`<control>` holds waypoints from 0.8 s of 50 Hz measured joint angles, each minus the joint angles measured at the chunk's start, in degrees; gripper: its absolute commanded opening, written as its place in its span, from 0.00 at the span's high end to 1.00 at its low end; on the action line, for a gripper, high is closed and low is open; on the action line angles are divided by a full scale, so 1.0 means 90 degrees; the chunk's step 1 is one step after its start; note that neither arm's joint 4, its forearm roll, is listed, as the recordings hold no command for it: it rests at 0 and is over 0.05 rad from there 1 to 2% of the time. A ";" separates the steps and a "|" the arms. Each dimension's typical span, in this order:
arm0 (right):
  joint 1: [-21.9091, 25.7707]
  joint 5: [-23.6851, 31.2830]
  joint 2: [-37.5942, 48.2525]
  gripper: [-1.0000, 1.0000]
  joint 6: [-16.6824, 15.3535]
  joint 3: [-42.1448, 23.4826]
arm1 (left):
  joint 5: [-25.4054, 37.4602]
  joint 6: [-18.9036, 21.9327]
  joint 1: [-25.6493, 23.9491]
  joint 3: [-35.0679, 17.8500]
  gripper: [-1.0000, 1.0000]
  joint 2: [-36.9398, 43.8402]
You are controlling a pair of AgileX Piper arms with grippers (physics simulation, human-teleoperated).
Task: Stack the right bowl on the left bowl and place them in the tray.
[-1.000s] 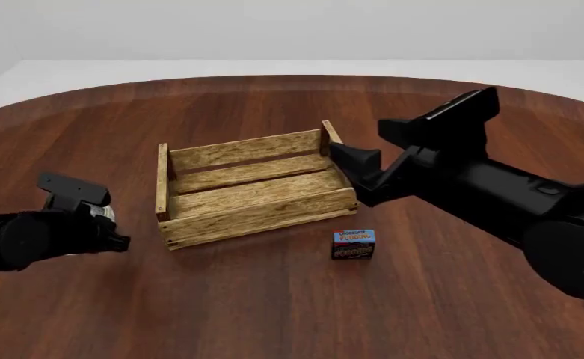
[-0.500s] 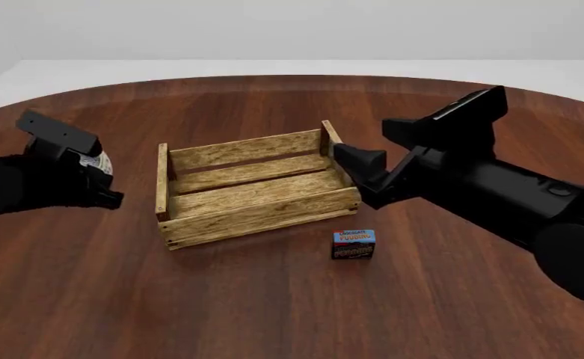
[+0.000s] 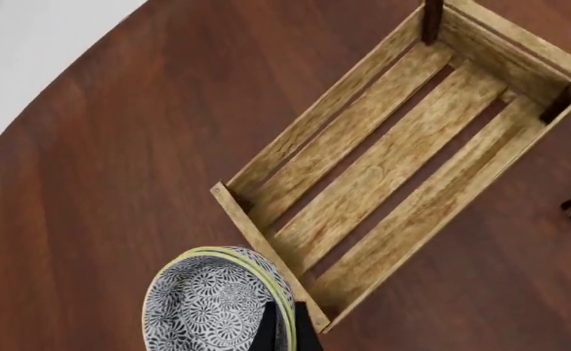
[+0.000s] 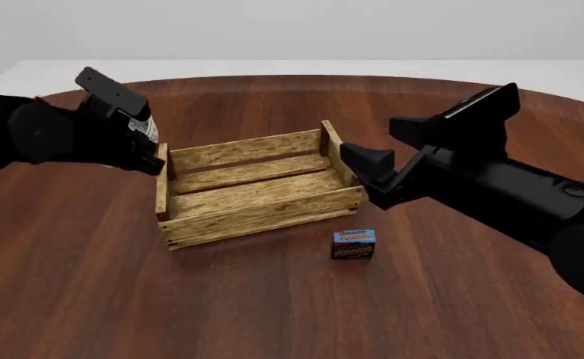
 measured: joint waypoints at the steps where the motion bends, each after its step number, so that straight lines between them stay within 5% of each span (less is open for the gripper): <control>1: 0.0001 0.0008 0.0001 0.00 -0.0002 -0.0001 | 0.0015 0.0009 -0.0026 -0.0051 1.00 0.0037; 40: 0.0013 0.0189 0.0057 0.00 -0.0105 -0.0035 | 0.0653 0.0350 -0.0825 -0.2095 1.00 0.1773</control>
